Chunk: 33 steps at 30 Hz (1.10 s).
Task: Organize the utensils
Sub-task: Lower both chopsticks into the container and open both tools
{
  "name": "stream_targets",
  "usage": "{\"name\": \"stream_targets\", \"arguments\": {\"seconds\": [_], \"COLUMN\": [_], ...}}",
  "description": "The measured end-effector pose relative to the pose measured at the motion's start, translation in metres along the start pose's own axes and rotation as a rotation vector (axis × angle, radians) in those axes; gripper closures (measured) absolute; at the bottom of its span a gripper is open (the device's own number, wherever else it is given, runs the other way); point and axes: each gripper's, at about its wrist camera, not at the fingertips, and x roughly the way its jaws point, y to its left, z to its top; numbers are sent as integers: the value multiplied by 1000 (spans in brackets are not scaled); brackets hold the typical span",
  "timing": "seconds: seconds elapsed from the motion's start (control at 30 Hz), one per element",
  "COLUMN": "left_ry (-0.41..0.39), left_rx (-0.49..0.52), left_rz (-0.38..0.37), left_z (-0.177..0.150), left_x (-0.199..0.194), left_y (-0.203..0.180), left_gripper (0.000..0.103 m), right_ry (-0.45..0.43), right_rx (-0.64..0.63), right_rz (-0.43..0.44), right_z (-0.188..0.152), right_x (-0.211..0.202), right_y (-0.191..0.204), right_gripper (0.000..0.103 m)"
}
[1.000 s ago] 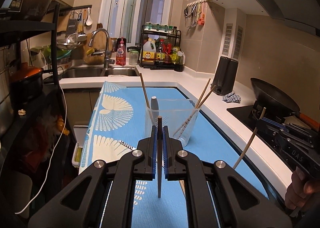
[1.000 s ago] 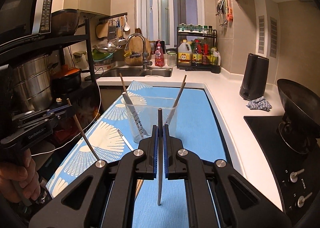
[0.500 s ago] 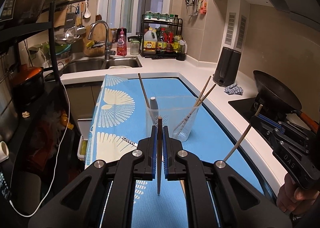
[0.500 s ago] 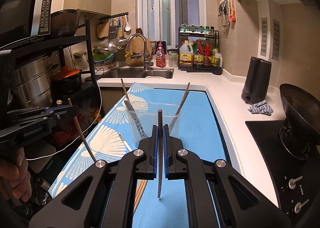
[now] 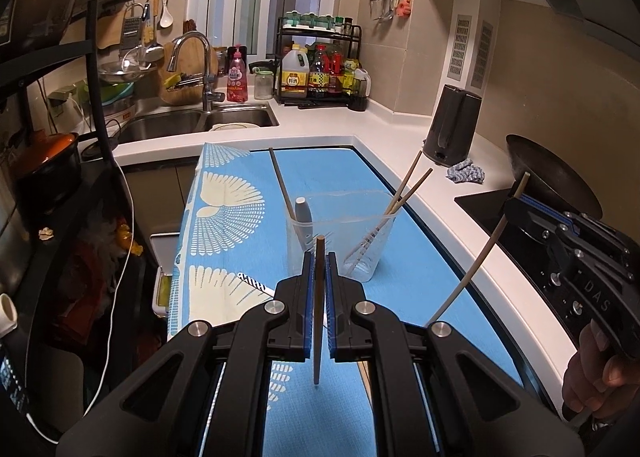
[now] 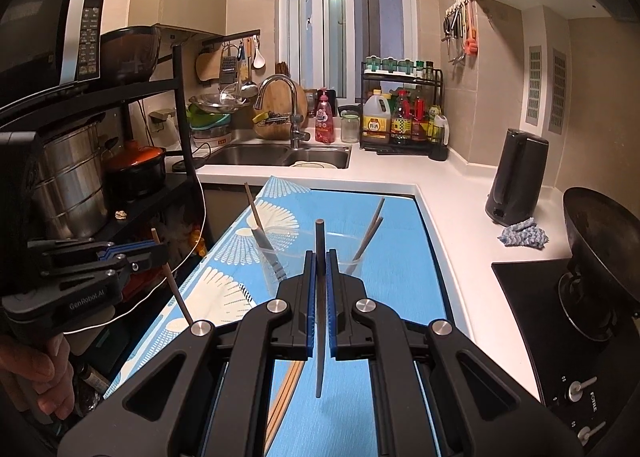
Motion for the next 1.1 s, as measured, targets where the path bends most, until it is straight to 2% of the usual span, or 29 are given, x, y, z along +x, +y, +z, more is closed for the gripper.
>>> {"name": "stream_targets", "arguments": {"seconds": [0.17, 0.37, 0.67, 0.83, 0.9, 1.1], "left_ry": [-5, -36, -163, -192, -163, -97], "left_rx": [4, -5, 8, 24, 9, 23], "left_rz": [-20, -61, -83, -56, -75, -56], "left_z": [21, 68, 140, 149, 138, 96], "left_x": [3, 7, 8, 40, 59, 106], "left_y": [5, 10, -4, -8, -8, -9], "left_gripper": [98, 98, 98, 98, 98, 97], "right_ry": [-28, -73, -179, -189, -163, -49], "right_rx": [4, 47, 36, 54, 61, 51], "right_rz": [10, 30, -11, -47, -51, -36], "right_z": [31, 78, 134, 126, 113, 67], "right_x": [1, 7, 30, 68, 84, 123], "right_y": [-6, -18, -15, -24, -28, -29], "right_gripper": [98, 98, 98, 98, 98, 97]}}
